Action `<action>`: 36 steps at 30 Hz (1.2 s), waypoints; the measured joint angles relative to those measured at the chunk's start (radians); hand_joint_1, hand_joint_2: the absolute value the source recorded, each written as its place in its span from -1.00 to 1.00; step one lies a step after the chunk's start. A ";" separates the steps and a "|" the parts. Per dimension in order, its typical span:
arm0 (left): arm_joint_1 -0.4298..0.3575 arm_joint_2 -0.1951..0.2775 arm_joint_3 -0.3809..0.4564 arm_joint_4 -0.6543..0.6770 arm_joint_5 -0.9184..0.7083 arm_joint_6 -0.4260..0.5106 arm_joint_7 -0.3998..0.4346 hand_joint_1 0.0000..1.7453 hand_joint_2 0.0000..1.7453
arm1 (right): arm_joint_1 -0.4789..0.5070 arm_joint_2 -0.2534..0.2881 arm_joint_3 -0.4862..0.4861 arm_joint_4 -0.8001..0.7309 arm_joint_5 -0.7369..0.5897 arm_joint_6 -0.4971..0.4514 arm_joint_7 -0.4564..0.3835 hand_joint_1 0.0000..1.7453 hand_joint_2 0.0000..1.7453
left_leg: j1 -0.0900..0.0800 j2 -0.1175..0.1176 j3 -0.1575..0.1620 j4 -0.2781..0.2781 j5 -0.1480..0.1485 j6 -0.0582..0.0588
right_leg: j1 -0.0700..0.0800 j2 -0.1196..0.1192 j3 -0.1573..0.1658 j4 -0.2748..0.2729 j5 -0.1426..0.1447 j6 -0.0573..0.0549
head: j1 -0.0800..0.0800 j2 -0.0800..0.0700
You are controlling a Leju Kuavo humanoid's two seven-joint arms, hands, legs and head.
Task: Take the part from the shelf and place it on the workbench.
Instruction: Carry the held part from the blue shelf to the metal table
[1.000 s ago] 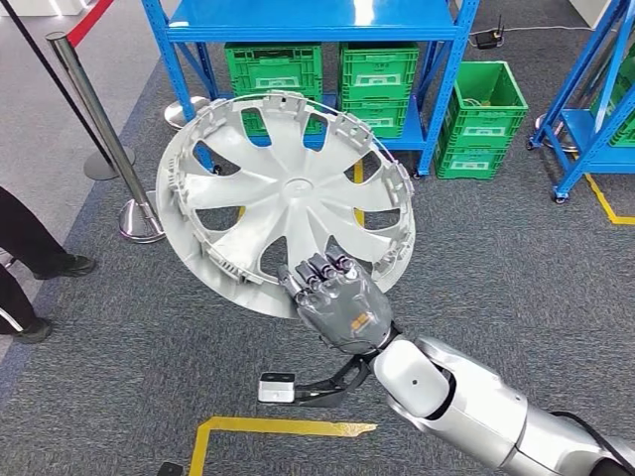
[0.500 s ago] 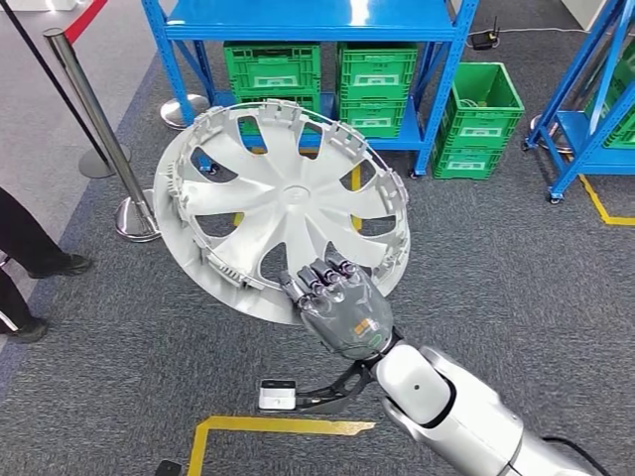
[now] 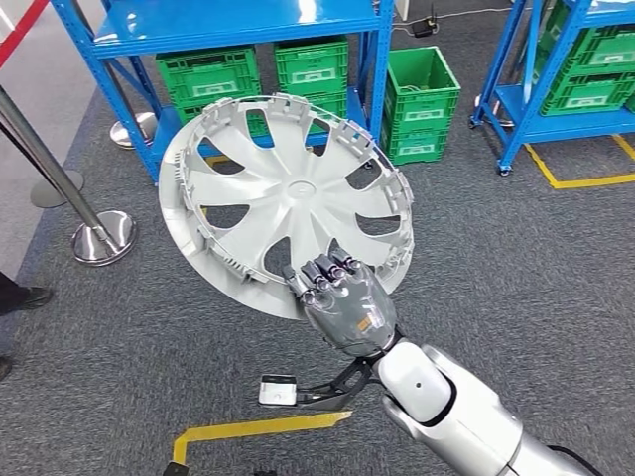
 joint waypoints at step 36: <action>0.001 -0.004 0.000 0.000 -0.031 0.002 0.001 -1.00 -1.00 | -0.033 -0.014 0.012 -0.038 0.000 0.023 0.087 1.00 1.00 | -0.011 -0.072 0.180 -0.245 0.069 0.033 | 0.003 0.074 -0.024 -0.014 0.038 0.007 | 0.008 0.000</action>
